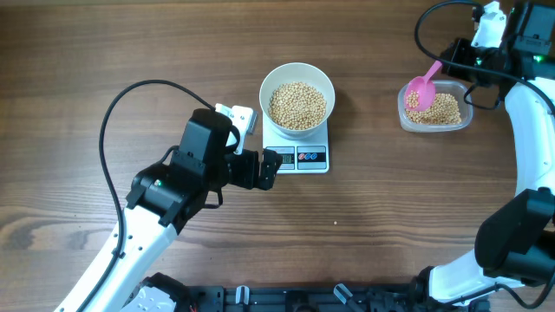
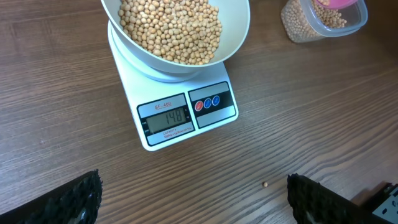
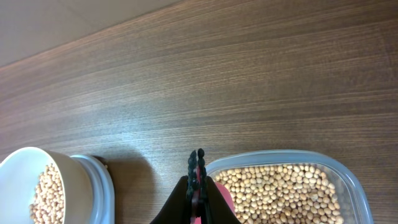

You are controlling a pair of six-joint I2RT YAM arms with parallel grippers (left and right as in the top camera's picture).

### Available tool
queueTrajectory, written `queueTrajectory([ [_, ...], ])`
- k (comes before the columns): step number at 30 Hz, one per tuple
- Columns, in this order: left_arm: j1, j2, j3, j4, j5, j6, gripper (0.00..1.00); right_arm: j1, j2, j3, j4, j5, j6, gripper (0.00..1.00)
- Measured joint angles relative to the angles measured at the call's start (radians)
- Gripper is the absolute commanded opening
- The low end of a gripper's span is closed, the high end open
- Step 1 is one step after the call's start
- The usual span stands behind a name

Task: Scoop item into bowl and weigh 150g on scale
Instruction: 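Lift the scoop and carry it over the white bowl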

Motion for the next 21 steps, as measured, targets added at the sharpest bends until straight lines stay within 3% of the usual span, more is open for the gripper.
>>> queueTrajectory([
  [13, 0.000, 0.000, 0.000, 0.000, 0.000, 0.000, 1.00, -0.062, 0.000, 0.000, 0.039, -0.212, 0.142, 0.04],
  [21, 0.000, 0.000, 0.000, 0.000, 0.000, 0.000, 1.00, -0.064, 0.000, -0.003, 0.222, -0.419, 0.274, 0.04],
])
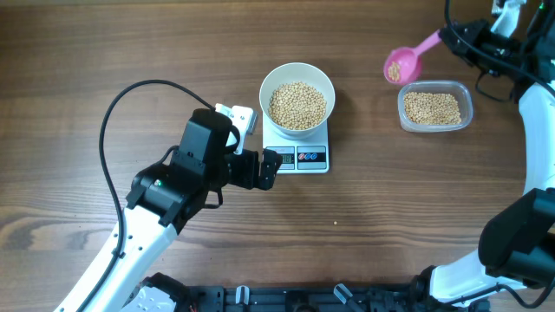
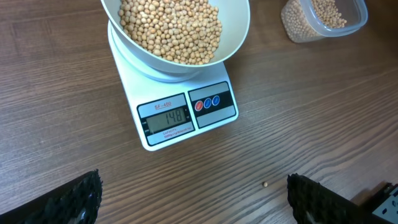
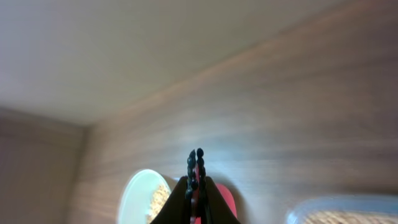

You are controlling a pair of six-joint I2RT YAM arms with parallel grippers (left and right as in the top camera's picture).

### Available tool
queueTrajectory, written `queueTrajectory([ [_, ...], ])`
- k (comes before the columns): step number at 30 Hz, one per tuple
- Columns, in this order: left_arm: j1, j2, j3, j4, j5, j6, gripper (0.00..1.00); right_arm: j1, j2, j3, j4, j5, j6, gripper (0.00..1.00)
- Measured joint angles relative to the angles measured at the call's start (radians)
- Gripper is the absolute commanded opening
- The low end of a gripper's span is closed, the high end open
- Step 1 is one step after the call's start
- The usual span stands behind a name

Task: Scoop item into bowl and weigh 150g on scale
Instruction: 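Lift the scoop and carry it over the white bowl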

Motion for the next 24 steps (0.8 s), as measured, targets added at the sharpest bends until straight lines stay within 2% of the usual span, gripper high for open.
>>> queueTrajectory([
  [10, 0.000, 0.000, 0.000, 0.000, 0.000, 0.000, 1.00, 0.127, 0.000, -0.001, 0.200, -0.057, 0.093, 0.04],
  [19, 0.000, 0.000, 0.000, 0.000, 0.000, 0.000, 1.00, 0.318, 0.000, -0.001, 0.264, -0.063, -0.117, 0.04],
  [24, 0.000, 0.000, 0.000, 0.000, 0.000, 0.000, 1.00, 0.394, 0.000, -0.001, 0.225, -0.063, -0.315, 0.04],
])
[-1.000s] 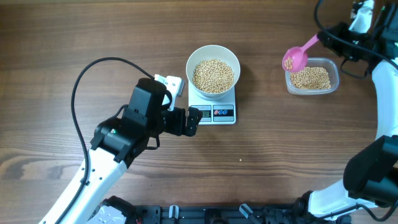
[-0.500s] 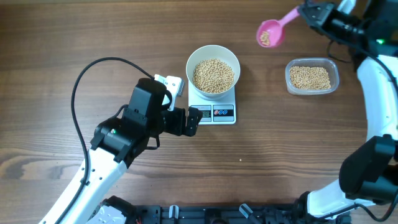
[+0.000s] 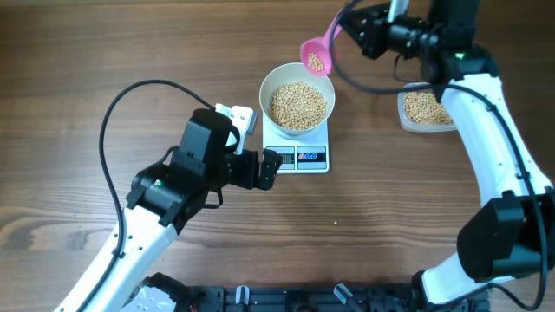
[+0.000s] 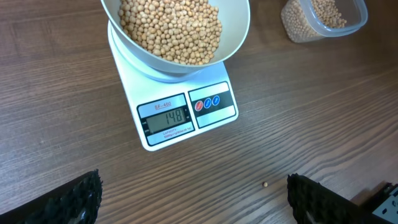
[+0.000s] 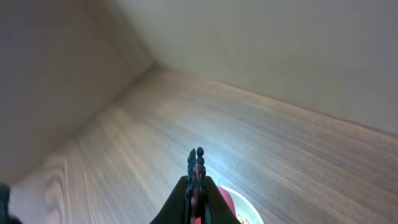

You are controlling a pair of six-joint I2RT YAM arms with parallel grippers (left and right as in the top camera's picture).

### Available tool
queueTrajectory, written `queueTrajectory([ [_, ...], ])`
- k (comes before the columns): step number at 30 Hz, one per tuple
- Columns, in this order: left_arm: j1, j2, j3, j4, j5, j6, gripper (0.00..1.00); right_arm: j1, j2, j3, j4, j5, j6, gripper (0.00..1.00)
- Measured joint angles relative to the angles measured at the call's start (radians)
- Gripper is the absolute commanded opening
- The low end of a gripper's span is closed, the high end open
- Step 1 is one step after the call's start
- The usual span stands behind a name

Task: Scoop item into bowl and weigh 150g on scale
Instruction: 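Lift the scoop and carry it over the white bowl, then tilt the scoop over the bowl to trickle soybeans in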

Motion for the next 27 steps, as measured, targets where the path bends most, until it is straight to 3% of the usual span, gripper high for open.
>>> queueTrajectory([
  [10, 0.000, 0.000, 0.000, 0.000, 0.000, 0.000, 1.00, 0.086, 0.000, 0.000, -0.100, 0.045, -0.291, 0.04],
  [27, 0.000, 0.000, 0.000, 0.000, 0.000, 0.000, 1.00, 0.151, 0.000, 0.000, -0.073, 0.143, -0.393, 0.04],
])
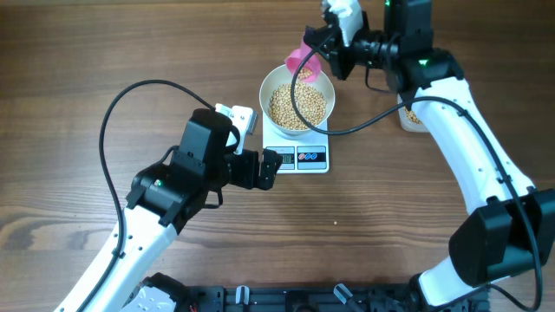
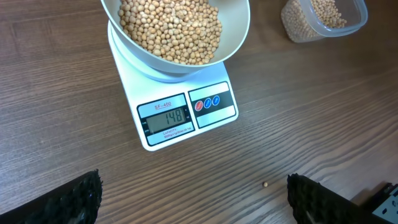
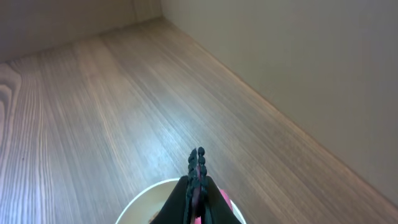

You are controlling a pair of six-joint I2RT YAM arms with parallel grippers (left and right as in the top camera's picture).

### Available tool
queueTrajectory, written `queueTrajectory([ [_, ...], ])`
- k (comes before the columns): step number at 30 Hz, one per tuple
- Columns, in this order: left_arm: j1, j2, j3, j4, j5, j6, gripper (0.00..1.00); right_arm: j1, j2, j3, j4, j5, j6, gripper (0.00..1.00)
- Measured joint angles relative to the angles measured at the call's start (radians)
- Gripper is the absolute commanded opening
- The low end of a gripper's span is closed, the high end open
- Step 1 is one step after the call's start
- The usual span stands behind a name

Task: Scoop item into bowl and weigh 150g on scale
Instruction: 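Tilt the scoop over the bowl to trickle soybeans in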

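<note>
A white bowl [image 1: 297, 103] full of beans sits on the white scale [image 1: 299, 157], whose display [image 2: 165, 118] reads 148. My right gripper [image 1: 332, 48] is shut on the handle of the pink scoop [image 1: 303, 62], which hangs tilted over the bowl's far rim. In the right wrist view the gripper [image 3: 197, 163] shows shut fingers with pink below them, above the bowl's rim [image 3: 149, 190]. My left gripper [image 1: 270, 168] stands open just left of the scale, with its fingertips [image 2: 74, 196] at the frame's bottom corners and nothing between them.
The clear tub of beans [image 2: 322, 18] stands at the right, mostly hidden by my right arm in the overhead view. A single loose bean [image 2: 265, 184] lies on the wooden table [image 1: 390, 217] in front of the scale.
My right gripper has moved the pink scoop a little left and down, from just beyond the bowl's far right rim to over the bowl, tilted. The scale still reads 148. Left arm unchanged.
My right gripper first held the scoop in the tub of beans. Then the scoop was lifted left of the tub with beans in it, then near the bowl's far rim, and now tilted over the bowl. The scale read 148 throughout; the left gripper stayed open.
</note>
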Motion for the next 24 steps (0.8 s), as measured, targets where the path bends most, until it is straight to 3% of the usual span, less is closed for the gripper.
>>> queueTrajectory([
  [10, 0.000, 0.000, 0.000, 0.000, 0.000, 0.000, 1.00, 0.006, 0.000, 0.000, 0.000, 0.007, 0.010, 0.04],
  [24, 0.000, 0.000, 0.000, 0.000, 0.000, 0.000, 1.00, 0.006, 0.000, 0.000, 0.007, 0.008, 0.257, 0.04],
])
